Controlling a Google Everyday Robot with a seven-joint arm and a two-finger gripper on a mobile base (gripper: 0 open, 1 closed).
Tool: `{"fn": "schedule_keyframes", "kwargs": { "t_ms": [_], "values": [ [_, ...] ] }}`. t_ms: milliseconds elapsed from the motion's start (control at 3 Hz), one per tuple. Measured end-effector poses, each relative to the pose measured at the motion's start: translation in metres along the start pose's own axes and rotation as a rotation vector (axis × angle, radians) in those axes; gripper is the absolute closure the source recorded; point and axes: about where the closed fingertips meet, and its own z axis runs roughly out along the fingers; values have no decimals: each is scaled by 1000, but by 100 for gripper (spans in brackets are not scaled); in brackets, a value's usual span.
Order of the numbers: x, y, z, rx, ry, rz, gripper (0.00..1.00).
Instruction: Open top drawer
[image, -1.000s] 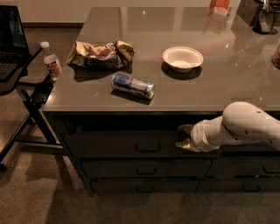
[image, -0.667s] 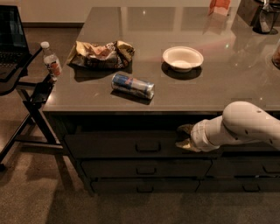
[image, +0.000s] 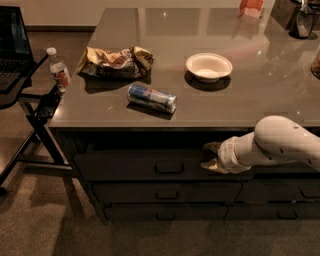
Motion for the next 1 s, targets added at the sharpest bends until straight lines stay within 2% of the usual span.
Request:
{"fn": "schedule_keyframes", "kwargs": {
  "t_ms": [333,667,1000],
  "values": [
    [0,0,0,0,0,0,62],
    [0,0,0,0,0,0,85],
    [-2,-1,-4,0,0,0,100]
  ]
}}
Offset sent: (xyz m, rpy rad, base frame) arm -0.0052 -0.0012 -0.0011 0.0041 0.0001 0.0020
